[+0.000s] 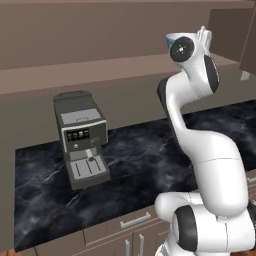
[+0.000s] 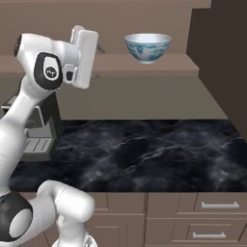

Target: Move the bowls from the cabinet to the plates on the dining table.

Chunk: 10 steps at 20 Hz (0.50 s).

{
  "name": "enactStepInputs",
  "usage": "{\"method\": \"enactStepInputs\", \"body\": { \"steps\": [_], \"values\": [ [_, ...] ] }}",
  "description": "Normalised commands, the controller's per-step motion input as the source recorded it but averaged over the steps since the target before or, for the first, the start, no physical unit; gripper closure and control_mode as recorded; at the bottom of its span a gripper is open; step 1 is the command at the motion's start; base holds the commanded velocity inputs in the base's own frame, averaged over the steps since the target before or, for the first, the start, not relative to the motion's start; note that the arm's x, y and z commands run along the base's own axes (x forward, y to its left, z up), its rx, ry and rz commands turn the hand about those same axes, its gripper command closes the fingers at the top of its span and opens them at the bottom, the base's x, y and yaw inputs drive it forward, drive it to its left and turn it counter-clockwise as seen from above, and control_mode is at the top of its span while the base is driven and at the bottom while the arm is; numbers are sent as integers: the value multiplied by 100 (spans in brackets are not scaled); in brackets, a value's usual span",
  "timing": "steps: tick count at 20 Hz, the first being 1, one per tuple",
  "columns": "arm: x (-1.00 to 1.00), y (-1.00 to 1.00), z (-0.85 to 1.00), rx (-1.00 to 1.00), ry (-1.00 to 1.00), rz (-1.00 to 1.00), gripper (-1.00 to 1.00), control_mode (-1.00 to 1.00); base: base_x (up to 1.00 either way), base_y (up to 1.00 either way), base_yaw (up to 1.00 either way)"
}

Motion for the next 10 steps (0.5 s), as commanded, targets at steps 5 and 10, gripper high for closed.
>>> {"method": "enactStepInputs", "body": {
  "steps": [5,10],
  "values": [
    [32,-7,0,4,0,1,-100,-100,0,0,0],
    [32,-5,1,3,0,2,-100,-100,0,0,0]
  ]
}}
